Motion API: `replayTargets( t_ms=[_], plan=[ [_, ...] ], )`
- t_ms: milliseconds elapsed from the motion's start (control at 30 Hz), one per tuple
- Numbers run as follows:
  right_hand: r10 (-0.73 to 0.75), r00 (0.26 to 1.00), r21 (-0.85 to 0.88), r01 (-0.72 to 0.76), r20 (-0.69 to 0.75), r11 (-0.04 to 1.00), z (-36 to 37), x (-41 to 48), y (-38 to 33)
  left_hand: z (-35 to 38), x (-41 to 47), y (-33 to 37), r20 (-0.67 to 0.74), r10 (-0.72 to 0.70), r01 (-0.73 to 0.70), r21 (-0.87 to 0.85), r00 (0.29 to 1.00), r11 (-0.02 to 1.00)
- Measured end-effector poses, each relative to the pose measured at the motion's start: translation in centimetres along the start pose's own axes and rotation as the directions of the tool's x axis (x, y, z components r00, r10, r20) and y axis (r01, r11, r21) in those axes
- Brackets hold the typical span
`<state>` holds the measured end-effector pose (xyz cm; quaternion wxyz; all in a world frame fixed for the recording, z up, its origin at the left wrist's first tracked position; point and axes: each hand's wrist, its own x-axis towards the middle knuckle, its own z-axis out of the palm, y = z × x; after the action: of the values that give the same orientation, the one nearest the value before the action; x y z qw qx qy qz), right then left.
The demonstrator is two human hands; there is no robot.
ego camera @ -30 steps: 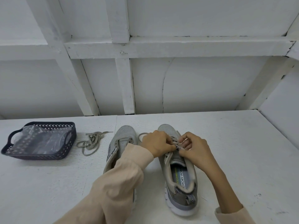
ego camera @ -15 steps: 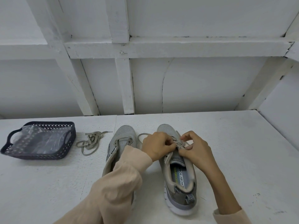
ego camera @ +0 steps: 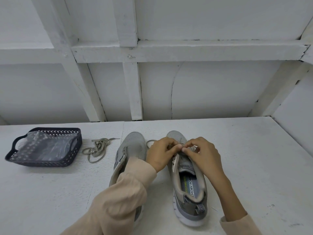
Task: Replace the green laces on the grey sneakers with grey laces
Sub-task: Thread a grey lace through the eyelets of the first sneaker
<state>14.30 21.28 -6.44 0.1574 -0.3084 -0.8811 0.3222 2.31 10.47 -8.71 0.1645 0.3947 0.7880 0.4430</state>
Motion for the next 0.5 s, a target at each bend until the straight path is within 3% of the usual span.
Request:
replayTargets(
  t_ms=[133,233,333,500],
  plan=[
    [0.037,0.999,0.074,-0.038,0.015,0.997,0.5,0.7,0.2,0.2,0.0,-0.6,0.010,-0.022,0.023,-0.174,1.000,0.984],
    [0.096,0.995,0.256,-0.102,0.038,0.961,0.7,1.0,0.3,0.6,0.0,-1.1,-0.010,-0.058,0.054,-0.256,0.998,0.965],
    [0.121,0.992,0.426,-0.126,0.039,0.896,0.4,1.2,0.1,0.8,0.0,-1.2,-0.008,-0.080,0.074,-0.289,0.997,0.954],
    [0.076,0.994,0.543,-0.104,0.074,0.833,0.3,1.6,-0.5,1.3,0.2,-1.7,-0.042,-0.074,0.059,-0.285,0.996,0.957]
  ],
)
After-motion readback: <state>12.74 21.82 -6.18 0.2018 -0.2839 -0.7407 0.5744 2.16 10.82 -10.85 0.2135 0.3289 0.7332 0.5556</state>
